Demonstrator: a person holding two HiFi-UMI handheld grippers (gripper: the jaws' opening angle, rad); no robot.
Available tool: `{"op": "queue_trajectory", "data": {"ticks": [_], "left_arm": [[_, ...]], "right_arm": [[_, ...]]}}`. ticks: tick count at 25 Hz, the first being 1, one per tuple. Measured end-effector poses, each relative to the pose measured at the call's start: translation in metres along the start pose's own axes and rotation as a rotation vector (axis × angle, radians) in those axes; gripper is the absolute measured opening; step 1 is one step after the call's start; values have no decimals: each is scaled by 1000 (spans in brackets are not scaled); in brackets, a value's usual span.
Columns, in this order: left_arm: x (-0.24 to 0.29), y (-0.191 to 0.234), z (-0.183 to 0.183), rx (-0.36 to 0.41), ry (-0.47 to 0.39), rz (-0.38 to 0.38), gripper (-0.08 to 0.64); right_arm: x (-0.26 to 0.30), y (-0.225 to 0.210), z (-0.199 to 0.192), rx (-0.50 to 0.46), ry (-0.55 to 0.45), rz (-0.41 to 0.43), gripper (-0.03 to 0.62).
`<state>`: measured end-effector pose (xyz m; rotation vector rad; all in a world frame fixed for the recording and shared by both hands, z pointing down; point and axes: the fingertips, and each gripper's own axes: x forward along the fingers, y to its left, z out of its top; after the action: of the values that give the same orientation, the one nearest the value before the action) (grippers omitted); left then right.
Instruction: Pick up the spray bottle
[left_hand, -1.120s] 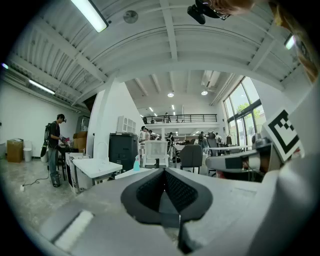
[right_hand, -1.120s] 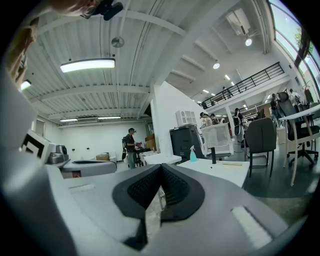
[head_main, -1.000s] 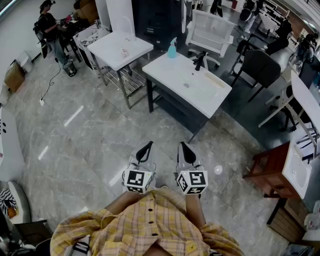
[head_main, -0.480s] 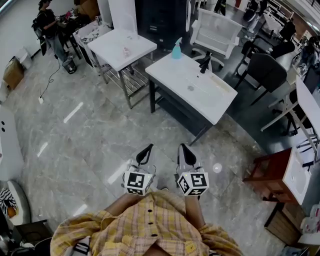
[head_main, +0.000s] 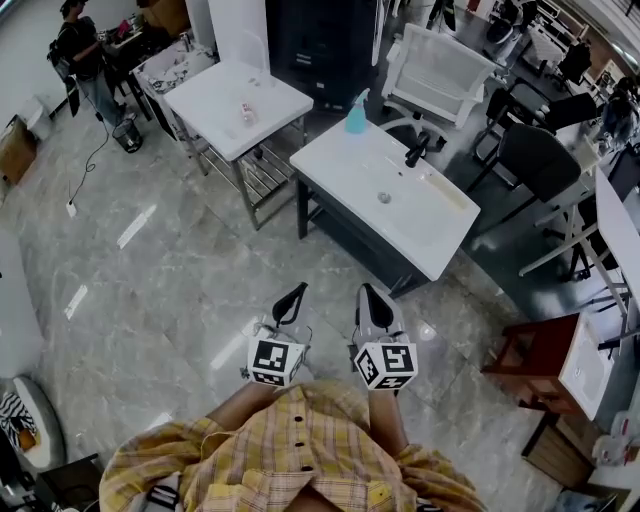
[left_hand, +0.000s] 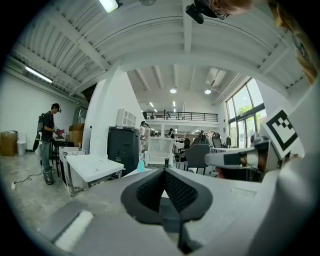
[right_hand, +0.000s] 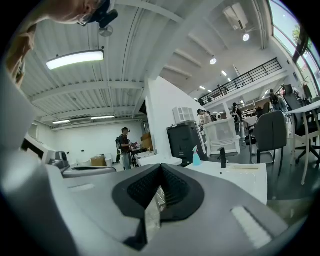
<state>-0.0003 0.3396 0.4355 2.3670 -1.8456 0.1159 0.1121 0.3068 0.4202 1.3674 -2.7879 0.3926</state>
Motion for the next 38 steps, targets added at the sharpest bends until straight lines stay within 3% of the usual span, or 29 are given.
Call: {"op": "queue_trajectory", "data": {"ticks": [8,16,22,38], "left_arm": [[35,40,-9,-22,46,-21,-3],[104,77,-14,-17,25,-33,-3],[173,111,0,26,17,-61,-3],[330,156,41,20,18,-101,-3]], "right_arm": [[51,-8,9,-6,17,-41,0],[122,-36,1,-10,10,-37,0],[189,-67,15,-2,-17,-55,0],[322,-151,56,17,-19,-79,0]]}}
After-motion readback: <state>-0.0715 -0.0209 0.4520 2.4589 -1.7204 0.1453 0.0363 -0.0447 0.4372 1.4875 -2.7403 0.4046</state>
